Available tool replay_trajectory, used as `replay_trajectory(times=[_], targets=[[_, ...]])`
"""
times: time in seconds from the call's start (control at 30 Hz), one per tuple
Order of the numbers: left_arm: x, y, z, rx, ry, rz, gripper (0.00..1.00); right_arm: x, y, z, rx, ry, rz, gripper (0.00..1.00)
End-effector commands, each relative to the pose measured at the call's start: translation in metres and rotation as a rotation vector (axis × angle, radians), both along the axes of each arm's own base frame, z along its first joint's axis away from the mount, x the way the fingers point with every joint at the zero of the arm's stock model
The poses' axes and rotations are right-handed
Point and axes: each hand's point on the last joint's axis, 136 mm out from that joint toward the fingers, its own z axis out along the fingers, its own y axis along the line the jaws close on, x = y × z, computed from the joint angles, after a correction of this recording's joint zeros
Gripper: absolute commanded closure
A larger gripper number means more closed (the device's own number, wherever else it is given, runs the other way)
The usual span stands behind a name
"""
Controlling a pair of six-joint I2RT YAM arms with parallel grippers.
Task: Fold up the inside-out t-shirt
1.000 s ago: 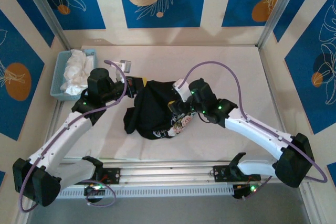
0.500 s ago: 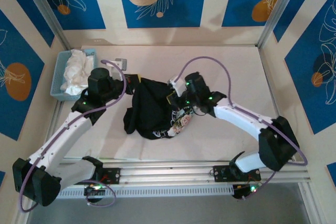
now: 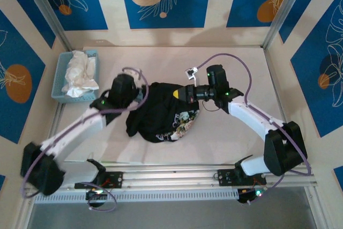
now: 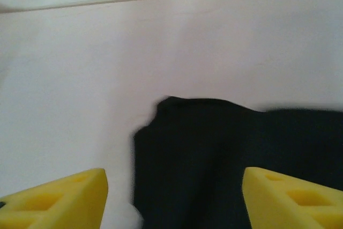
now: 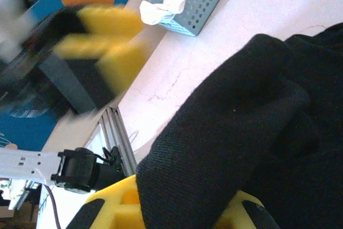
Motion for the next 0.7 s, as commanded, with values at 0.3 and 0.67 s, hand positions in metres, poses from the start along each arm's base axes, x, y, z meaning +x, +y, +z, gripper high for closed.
replay_trajectory(times=[0.3, 0.67], targets=[[-0.034, -0.095, -0.047, -0.197, 0.086, -0.289, 0.29, 0.005, -0.007, 0.016, 0.032, 0.044, 0.000, 1.00], [-0.065, -0.089, 0.005, -0.503, 0.207, -0.655, 0.99, -0.033, -0.046, 0.042, 0.011, -0.033, 0.084, 1.00]])
